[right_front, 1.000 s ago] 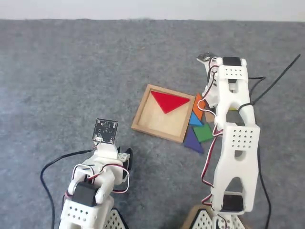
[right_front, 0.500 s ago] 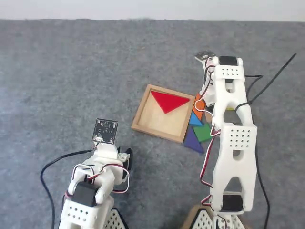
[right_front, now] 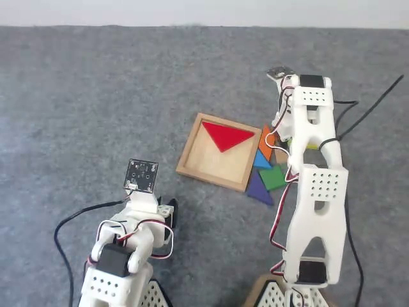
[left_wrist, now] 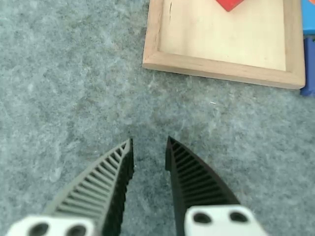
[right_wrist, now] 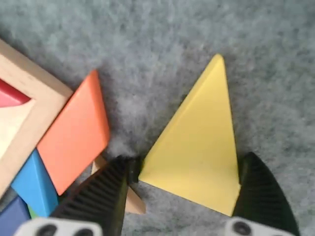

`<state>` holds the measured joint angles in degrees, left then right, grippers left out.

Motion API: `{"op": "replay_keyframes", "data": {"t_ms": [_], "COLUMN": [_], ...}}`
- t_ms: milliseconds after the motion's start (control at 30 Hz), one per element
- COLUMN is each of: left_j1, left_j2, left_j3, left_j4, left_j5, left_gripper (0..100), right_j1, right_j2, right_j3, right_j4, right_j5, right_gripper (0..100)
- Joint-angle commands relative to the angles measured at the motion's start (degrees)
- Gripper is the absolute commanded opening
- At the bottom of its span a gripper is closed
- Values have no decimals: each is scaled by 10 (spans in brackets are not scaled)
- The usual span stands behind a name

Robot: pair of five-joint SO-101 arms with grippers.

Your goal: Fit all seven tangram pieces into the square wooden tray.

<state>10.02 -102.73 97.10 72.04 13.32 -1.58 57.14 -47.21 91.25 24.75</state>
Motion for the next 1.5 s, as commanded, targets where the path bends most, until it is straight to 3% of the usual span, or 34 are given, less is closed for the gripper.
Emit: {"op": "replay_keyframes", "data": {"t_ms": [0,267,567,700,800,900,1067,1467], "left_j1": [1,1,1,1,1,1,1,1], "left_j2": [-10,-10,-10,-10,-10,-10,-10,-10], "left_j3": [-7,-7,-7,-7,-7,-7,-7,-7], "left_j4": [1,1,1,1,1,1,1,1], "left_j5": [4,4,4,4,4,4,4,4], "left_gripper": [105,105,105,105,105,105,105,105], "right_j1": [-3,-8,-80,-144,-168,-140,-56,-15], "right_j2": [6,-82,-235,-267,-272,-270,-247,-120], "right_j3": [-16,-16,-4,15,27,28,54,83], "right_j4": [4,47,113,112,112,112,102,-9], "right_j5": [-4,-4,-2,68,78,75,33,6], "right_gripper": [231,232,232,232,233,240,344,352]}}
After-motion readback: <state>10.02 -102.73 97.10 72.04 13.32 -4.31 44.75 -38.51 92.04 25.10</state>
